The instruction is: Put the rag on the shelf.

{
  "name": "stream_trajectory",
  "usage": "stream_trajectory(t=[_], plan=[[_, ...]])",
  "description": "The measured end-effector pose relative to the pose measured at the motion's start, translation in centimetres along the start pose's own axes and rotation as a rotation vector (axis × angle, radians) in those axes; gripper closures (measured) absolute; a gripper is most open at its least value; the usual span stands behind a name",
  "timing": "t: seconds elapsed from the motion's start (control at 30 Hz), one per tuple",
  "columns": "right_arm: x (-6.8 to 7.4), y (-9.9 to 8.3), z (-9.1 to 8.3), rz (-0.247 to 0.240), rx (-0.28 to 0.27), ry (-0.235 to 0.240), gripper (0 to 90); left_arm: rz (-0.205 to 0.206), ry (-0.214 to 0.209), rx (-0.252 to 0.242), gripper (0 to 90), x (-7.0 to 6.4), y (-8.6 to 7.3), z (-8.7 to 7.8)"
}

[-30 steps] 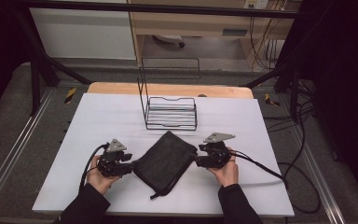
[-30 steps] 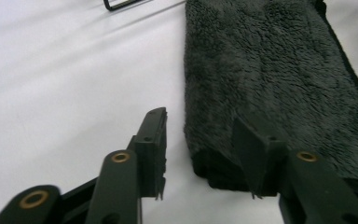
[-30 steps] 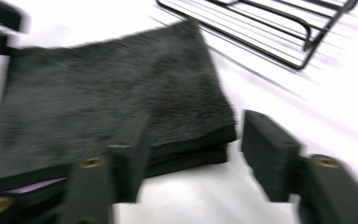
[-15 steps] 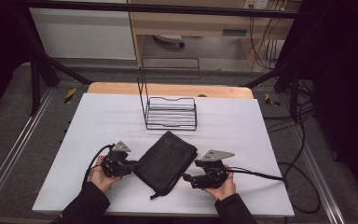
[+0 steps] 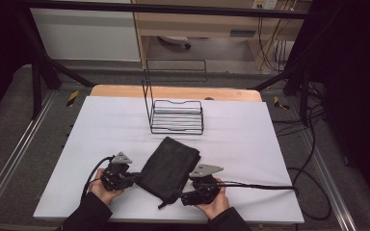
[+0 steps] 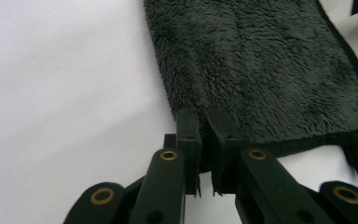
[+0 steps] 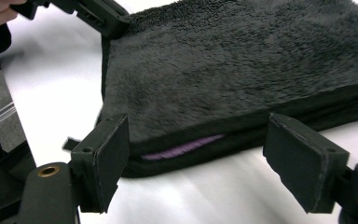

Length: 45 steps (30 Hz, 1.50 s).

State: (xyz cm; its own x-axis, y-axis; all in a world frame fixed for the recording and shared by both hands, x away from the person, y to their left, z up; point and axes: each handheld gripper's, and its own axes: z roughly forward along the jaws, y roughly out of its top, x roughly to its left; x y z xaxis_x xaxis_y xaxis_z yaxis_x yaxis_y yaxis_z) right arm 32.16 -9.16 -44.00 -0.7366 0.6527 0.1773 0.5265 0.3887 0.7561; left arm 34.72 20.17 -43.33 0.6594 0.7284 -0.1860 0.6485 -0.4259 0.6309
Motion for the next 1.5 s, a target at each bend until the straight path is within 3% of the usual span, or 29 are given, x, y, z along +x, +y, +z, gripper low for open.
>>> stream_trajectory(t=[0.2,0.4,0.53,0.67,0.73,0.8,0.83,0.97,1.1,1.33,1.5], plan=[[0.9,-0.1,0.8,0.048,0.015,-0.017,25.5,-0.019,-0.008,-0.026,83.0,-1.1,-1.4,-0.9],[1.1,-0.7,1.0,0.076,0.067,-0.081,32.1,-0.018,0.016,-0.036,82.7,-2.4,-2.5,-1.4],[1.3,-0.9,1.2,0.106,0.075,-0.051,40.5,-0.036,0.022,-0.039,80.1,-2.4,-2.5,-1.4],[1.3,-0.8,1.2,0.123,0.076,-0.047,50.9,-0.031,0.035,-0.065,66.1,-1.6,-1.9,-1.7],[1.4,-0.8,1.2,0.128,0.077,-0.047,55.0,-0.033,0.039,-0.069,65.7,-1.0,-1.7,-1.7],[1.3,-0.8,1.3,0.147,0.079,-0.033,62.4,-0.06,-0.015,-0.023,69.0,-0.5,-1.8,-1.2],[1.2,-0.7,1.4,0.156,0.084,-0.012,70.4,-0.074,-0.037,-0.009,77.5,-0.4,-2.1,-0.9],[0.7,-0.4,1.4,0.175,0.095,0.031,79.1,-0.073,-0.028,0.0,84.8,-0.8,-2.1,-1.0],[0.1,-0.2,1.2,0.195,0.101,0.063,80.9,-0.082,-0.027,-0.011,86.2,-1.4,-2.2,-1.2],[-1.2,0.4,-0.7,0.115,0.155,0.05,81.1,-0.117,-0.126,-0.036,86.5,-3.2,-2.7,-1.5],[-1.4,-0.2,-0.8,0.106,0.149,0.078,78.1,-0.069,-0.061,-0.025,86.2,-4.1,-3.0,-1.4]])
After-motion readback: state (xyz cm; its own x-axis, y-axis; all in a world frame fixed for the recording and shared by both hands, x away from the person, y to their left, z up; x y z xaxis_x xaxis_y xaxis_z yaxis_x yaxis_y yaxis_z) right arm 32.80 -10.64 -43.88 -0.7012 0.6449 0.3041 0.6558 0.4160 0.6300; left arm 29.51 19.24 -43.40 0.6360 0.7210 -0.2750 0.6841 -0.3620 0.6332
